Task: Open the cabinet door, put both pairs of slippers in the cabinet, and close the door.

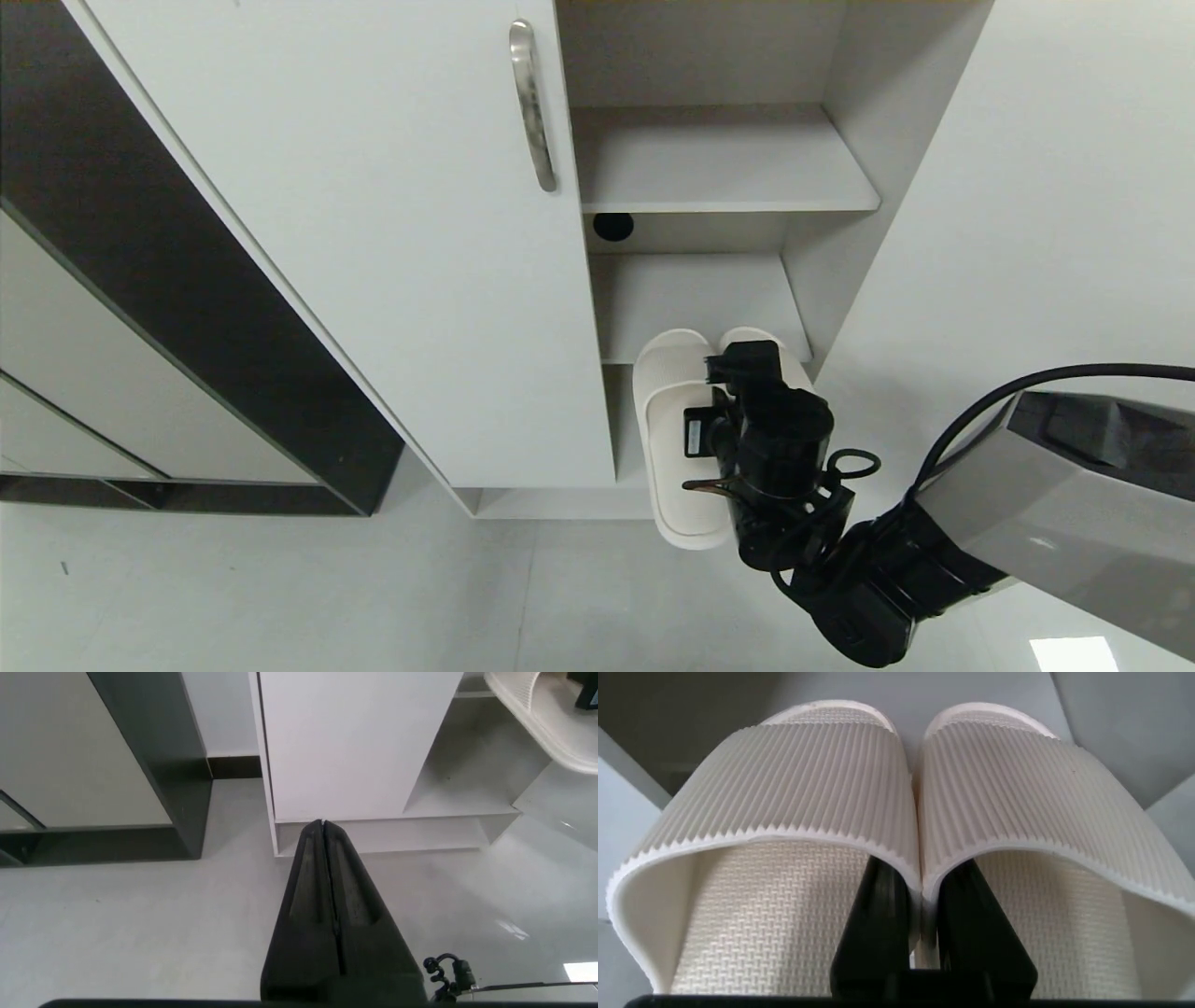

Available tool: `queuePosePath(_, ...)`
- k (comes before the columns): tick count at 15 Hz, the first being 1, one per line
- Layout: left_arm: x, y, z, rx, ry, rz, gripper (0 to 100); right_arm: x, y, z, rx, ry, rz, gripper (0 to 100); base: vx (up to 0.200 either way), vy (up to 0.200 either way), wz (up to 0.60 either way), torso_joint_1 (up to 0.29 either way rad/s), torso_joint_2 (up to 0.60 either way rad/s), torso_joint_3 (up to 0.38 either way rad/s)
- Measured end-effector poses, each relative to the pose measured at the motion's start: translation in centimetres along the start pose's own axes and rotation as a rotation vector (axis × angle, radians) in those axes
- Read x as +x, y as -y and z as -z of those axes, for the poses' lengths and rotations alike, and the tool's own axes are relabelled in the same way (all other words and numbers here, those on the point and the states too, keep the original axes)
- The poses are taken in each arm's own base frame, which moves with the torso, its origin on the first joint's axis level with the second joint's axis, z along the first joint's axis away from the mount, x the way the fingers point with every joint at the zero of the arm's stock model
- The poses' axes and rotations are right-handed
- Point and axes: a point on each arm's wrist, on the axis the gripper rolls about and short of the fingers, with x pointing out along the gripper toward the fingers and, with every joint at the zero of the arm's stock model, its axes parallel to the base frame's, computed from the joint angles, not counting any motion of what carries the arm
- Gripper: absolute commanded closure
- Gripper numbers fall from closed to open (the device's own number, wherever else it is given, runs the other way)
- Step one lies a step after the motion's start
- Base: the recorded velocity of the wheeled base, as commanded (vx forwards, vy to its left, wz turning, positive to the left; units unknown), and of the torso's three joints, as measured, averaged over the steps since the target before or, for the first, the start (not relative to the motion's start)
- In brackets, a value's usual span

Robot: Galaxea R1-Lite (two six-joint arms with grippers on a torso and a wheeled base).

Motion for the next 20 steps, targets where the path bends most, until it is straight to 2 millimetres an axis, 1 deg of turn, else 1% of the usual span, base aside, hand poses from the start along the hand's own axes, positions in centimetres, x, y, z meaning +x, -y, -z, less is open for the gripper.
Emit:
queuePosePath(5,0.0,0.0,0.0,0.000,0.000,0.000,100,0.4,0.3,0.5,-0.009,-0.008,0.011,100,0.200,0.000,0.00,0.001,0.00,-0.001)
queuePosePath(11,0.0,0.0,0.0,0.000,0.000,0.001,100,1.3,0.6,1.2,0.014,0.015,0.022,100,0.000,0.000,0.00,0.000,0.00,0.000)
queuePosePath(13,0.0,0.0,0.0,0.000,0.000,0.001,100,1.9,0.8,1.5,0.013,0.019,0.036,100,0.000,0.000,0.00,0.000,0.00,0.000)
queuePosePath(17,0.0,0.0,0.0,0.000,0.000,0.000,100,3.7,0.6,0.9,0.012,0.039,0.049,100,0.000,0.000,0.00,0.000,0.00,0.000)
queuePosePath(19,0.0,0.0,0.0,0.000,0.000,0.000,100,5.2,0.2,0.3,0.029,0.063,0.049,100,0.000,0.000,0.00,0.000,0.00,0.000)
queuePosePath(20,0.0,0.0,0.0,-0.001,0.000,0.000,100,5.9,0.1,0.3,0.026,0.061,0.052,100,0.000,0.000,0.00,0.000,0.00,0.000)
